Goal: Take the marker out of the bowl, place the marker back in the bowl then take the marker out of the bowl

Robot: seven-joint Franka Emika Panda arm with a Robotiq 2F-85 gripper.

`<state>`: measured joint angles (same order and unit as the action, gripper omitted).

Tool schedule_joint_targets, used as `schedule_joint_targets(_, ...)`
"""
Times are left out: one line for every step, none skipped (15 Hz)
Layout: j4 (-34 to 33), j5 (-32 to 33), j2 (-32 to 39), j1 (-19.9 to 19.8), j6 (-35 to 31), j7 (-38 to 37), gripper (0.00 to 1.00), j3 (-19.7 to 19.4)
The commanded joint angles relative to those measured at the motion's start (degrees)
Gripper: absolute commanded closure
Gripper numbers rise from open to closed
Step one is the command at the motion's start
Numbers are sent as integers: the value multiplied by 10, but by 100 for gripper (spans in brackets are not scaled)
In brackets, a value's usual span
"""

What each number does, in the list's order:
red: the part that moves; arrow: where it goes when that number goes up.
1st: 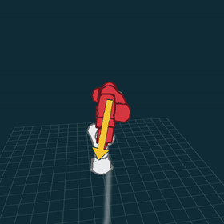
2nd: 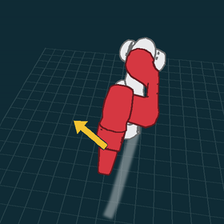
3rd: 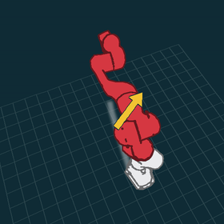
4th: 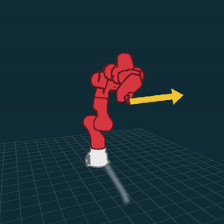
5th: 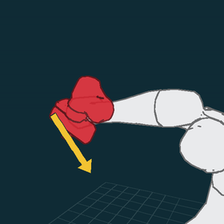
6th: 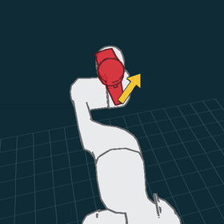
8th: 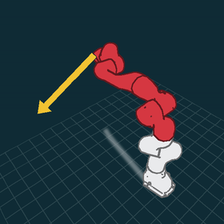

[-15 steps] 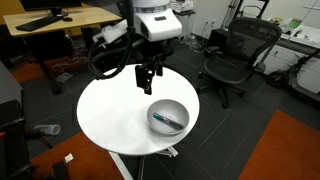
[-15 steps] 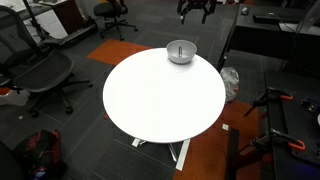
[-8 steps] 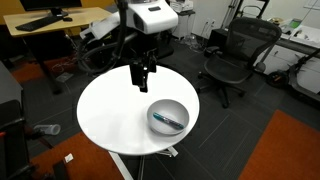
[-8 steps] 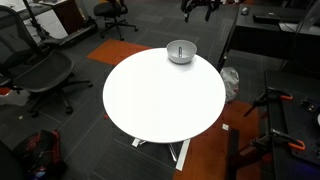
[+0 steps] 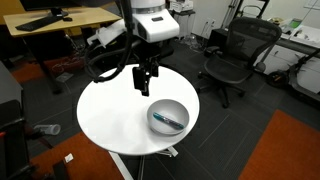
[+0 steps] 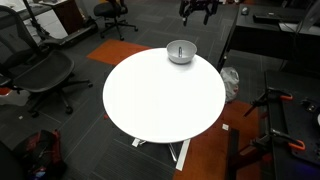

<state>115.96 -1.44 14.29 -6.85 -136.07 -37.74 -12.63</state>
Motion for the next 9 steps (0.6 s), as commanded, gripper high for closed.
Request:
schedule_joint_targets(-37, 7, 41, 5, -3, -32, 0, -6)
schedule_joint_targets(-44, 5, 51, 4, -5, -33, 0, -7)
schedule_joint_targets(-52, 3, 62, 3, -4, -35, 0, -8)
schedule_joint_targets(-59, -2, 71, 1, -5, -32, 0, -8)
schedule_joint_targets(-66, -5, 81, 0, -2, -32, 0, -8)
schedule_joint_targets(-73, -6, 90, 0, 1, -32, 0, -9)
schedule_joint_targets(-80, -8, 99, 0, 1, -31, 0, -10)
schedule_joint_targets(-86, -9, 105, -1, 3, -30, 0, -11)
schedule_joint_targets(-91, -10, 113, -1, 3, -30, 0, -11)
